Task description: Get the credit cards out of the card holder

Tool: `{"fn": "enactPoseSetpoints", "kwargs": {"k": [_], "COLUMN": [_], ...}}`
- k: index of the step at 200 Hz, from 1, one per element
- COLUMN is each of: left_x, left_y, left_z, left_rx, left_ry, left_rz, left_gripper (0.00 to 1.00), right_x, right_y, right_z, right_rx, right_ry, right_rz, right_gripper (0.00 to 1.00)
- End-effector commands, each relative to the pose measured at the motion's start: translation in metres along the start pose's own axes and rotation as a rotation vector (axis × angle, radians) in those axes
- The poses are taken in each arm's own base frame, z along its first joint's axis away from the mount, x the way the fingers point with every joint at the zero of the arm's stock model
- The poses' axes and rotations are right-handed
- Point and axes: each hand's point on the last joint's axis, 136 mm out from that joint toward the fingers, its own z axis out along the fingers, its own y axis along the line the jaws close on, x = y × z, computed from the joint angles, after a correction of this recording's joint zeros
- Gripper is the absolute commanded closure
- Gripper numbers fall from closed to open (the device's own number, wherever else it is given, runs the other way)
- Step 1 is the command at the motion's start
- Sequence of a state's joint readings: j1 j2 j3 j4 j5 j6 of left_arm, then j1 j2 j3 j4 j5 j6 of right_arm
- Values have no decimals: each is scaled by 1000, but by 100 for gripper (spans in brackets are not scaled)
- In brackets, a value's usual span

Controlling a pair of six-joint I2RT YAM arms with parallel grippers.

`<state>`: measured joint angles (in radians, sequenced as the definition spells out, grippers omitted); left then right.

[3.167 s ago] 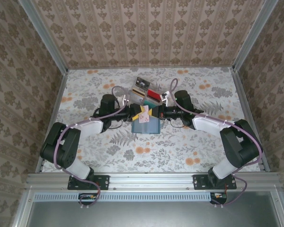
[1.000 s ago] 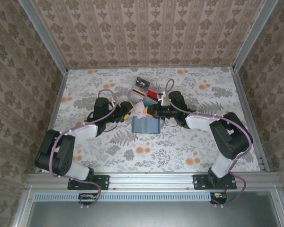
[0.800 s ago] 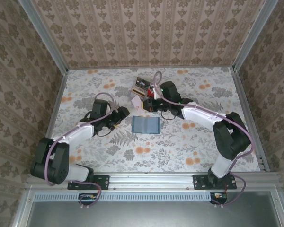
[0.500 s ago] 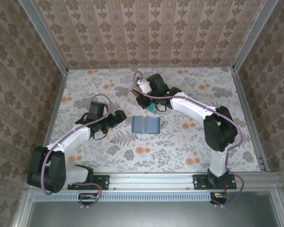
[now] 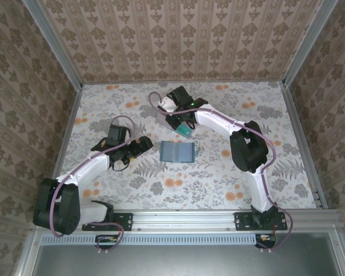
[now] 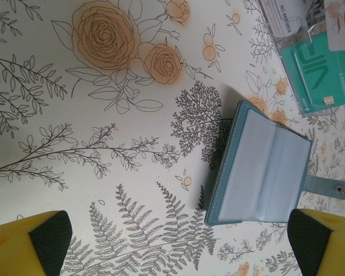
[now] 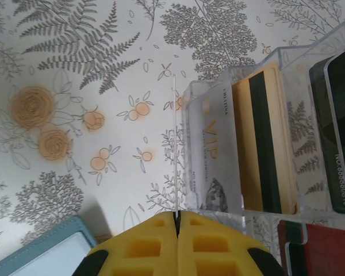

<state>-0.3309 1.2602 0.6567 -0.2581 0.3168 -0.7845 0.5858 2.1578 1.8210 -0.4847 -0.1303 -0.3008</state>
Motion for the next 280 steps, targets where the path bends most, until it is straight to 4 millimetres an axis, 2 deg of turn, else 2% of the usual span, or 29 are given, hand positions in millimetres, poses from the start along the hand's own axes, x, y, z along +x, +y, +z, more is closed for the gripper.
{"fn": "enactPoseSetpoints", "kwargs": {"k": [1, 58, 145, 157, 201, 241, 280], "left_x": [1, 6, 9, 10, 10, 10, 10], "left_y": [4, 9, 12, 12, 14, 14, 14], "left_z": [1, 5, 6, 6, 6, 7, 7], "left_rx": [-20, -30, -35, -38, -42, -42, -43], "left_ry": [23, 41, 55, 57, 58, 60, 63], "left_rz": [14, 9, 8, 7, 8, 10, 12], "left_gripper": [0, 0, 0, 0, 0, 0, 0], "right_x": [7, 7, -2, 6, 13, 13, 1], "right_y": [-10, -22, -25, -23, -20, -15, -20], "right_z": [7, 19, 28, 30, 34, 34, 20], "right_rx": [34, 69, 54, 45, 27, 9, 32], "right_ry": [45, 57, 36, 66, 85, 85, 58], "right_rz": [-24, 5, 7, 3, -10, 10, 49], "right_gripper": [100, 100, 100, 100, 100, 89, 74]}}
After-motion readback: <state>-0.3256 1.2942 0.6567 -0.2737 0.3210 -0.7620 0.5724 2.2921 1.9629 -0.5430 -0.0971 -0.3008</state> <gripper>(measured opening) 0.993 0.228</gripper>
